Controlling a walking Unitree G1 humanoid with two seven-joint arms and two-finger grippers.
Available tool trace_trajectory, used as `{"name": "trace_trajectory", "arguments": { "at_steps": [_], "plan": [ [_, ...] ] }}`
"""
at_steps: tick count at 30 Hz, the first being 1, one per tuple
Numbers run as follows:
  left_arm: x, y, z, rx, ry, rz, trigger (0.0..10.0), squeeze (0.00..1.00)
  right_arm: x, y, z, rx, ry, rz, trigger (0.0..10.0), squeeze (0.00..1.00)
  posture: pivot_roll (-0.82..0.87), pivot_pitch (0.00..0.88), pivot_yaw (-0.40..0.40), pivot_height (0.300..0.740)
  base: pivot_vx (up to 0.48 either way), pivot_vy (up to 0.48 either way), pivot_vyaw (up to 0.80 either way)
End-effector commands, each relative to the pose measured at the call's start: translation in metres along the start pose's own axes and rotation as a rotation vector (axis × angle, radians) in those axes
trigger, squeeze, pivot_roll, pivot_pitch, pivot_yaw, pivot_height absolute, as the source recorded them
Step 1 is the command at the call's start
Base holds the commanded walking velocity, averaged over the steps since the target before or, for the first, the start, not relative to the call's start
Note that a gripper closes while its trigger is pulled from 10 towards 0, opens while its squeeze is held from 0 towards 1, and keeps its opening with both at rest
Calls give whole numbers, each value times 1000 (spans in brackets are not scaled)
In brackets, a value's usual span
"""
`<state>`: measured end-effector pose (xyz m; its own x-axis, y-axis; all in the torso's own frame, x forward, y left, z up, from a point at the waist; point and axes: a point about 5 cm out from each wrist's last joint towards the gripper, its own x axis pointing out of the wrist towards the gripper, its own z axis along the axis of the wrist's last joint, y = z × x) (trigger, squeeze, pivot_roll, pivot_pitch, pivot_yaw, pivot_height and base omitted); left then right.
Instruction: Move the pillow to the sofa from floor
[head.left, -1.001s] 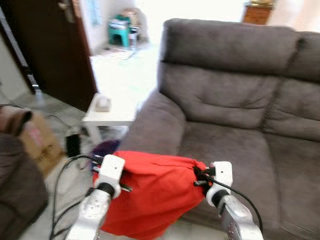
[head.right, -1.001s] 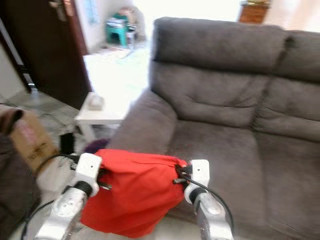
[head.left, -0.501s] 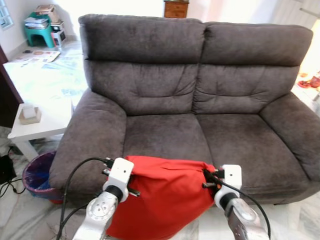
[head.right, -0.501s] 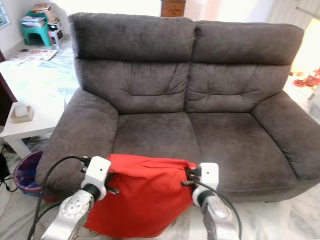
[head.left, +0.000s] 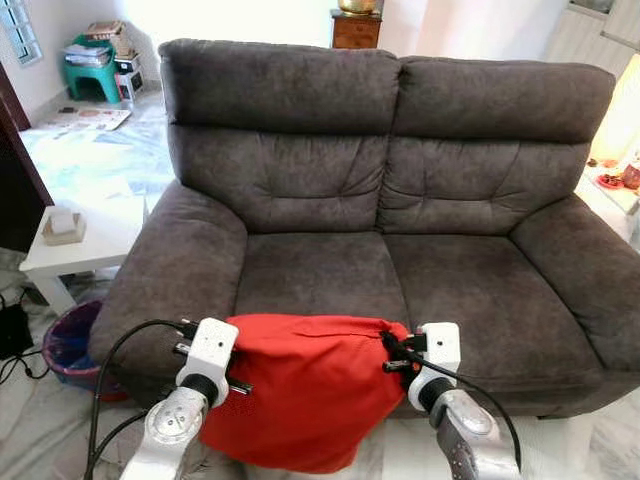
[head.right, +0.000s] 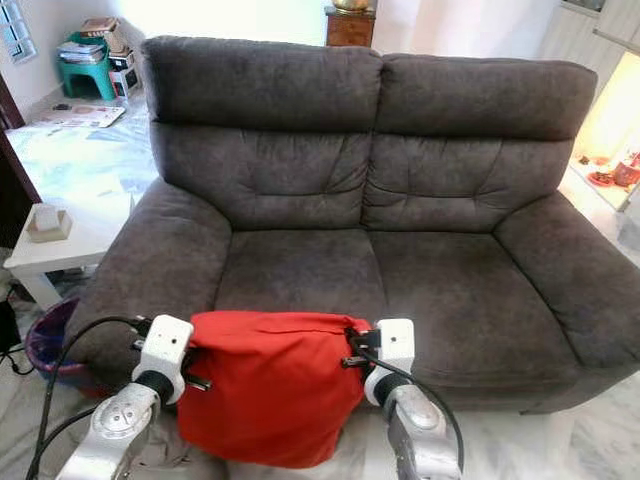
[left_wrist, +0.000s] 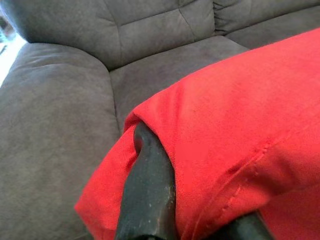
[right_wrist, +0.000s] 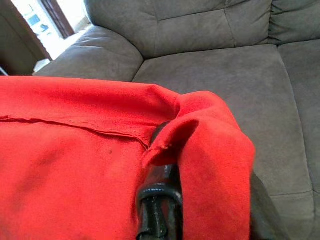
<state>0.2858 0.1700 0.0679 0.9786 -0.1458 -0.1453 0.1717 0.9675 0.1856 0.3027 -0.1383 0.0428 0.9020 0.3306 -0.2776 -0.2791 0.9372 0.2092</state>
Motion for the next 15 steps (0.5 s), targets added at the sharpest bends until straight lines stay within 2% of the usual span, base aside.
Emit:
{"name": "trace_trajectory", "arguments": {
  "at_steps": [1, 15],
  "plan": [
    [5, 2, 23, 3, -107, 18, 10000, 0, 0, -10, 13, -10, -52, -34, 10000, 0, 91, 15, -38, 740, 0, -442, 0],
    [5, 5, 20, -14, -98, 23, 10000, 0, 1, -8, 13, -21, -51, -22, 10000, 0, 95, 8, -33, 740, 0, -442, 0]
  ]
}}
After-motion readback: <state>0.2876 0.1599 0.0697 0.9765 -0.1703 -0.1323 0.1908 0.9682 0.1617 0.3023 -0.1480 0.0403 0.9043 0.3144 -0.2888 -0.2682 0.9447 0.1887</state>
